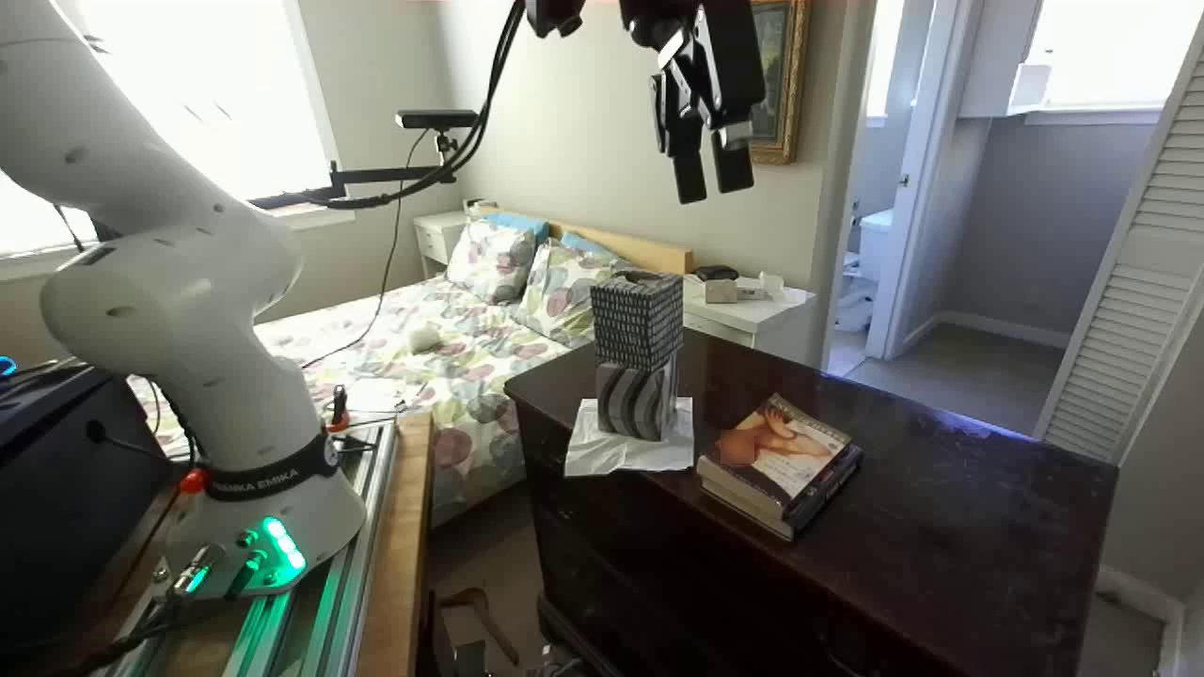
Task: Put the white book on top of the tissue box.
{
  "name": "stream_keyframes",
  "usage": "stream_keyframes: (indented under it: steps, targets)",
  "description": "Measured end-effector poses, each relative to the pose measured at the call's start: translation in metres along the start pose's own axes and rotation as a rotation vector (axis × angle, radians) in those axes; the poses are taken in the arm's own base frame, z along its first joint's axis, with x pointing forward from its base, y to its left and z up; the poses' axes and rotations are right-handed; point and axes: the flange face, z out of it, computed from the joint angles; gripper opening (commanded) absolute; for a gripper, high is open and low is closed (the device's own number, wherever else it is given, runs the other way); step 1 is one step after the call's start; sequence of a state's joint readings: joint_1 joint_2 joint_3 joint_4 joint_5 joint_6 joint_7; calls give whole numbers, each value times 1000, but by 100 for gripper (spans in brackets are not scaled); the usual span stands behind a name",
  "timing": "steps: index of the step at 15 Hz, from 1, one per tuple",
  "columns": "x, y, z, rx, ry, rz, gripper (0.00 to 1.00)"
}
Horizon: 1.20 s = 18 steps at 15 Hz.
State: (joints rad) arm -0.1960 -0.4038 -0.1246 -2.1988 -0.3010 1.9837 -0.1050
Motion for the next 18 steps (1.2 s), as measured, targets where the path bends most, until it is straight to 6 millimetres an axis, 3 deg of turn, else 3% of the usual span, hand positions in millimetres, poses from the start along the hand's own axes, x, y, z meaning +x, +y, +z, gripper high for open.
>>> stream_keyframes:
  steps: [8,10,14,18]
  targets:
    - [0,-1,0,1,0,-2,100]
    - [5,-11,2,9,9,-33,100]
    - [29,-64,21,46,64,-190,100]
    - [50,-117,63,66,75,-381,100]
